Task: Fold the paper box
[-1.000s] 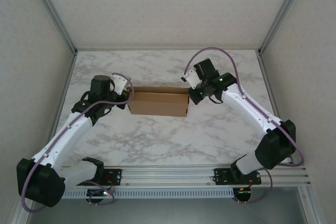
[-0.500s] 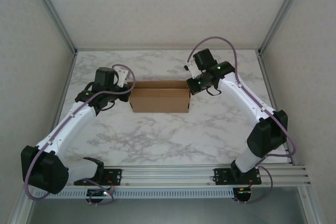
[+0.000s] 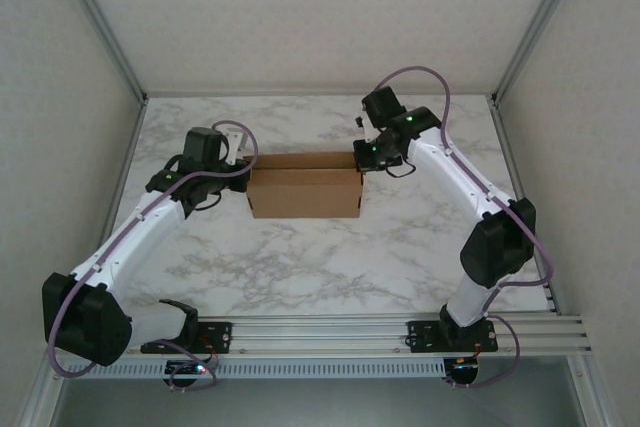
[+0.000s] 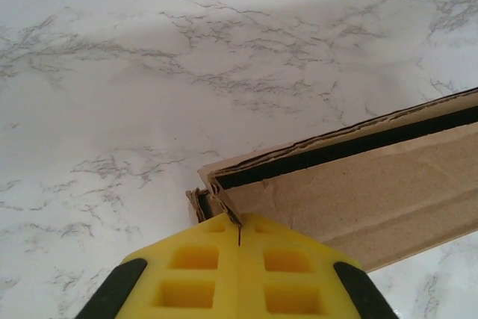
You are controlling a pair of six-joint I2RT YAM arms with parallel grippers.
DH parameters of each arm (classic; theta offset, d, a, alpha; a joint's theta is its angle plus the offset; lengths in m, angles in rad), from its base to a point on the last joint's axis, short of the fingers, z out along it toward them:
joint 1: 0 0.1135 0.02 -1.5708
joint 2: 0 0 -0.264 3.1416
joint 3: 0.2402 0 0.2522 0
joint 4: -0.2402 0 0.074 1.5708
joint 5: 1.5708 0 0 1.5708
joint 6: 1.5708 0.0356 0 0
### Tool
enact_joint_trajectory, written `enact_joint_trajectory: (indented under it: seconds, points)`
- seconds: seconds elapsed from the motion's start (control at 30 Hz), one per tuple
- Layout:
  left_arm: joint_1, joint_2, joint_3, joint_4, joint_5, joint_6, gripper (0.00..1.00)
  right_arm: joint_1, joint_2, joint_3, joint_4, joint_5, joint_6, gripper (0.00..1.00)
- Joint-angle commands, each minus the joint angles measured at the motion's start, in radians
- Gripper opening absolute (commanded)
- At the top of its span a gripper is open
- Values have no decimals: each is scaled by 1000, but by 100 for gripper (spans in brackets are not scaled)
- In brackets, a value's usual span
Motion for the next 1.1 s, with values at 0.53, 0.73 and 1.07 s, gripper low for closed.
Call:
enact_joint_trajectory:
  seconds: [0.53, 0.73, 1.07]
  points:
    - [-17, -29, 11, 27, -162, 100, 0, 12, 56, 47, -35, 78, 92, 0]
    - [-17, -37, 4, 41, -167, 100, 0, 12, 43, 4, 15, 92, 195, 0]
    - [-17, -39, -28, 79, -161, 94, 0, 37, 27, -5, 44, 112, 252, 1]
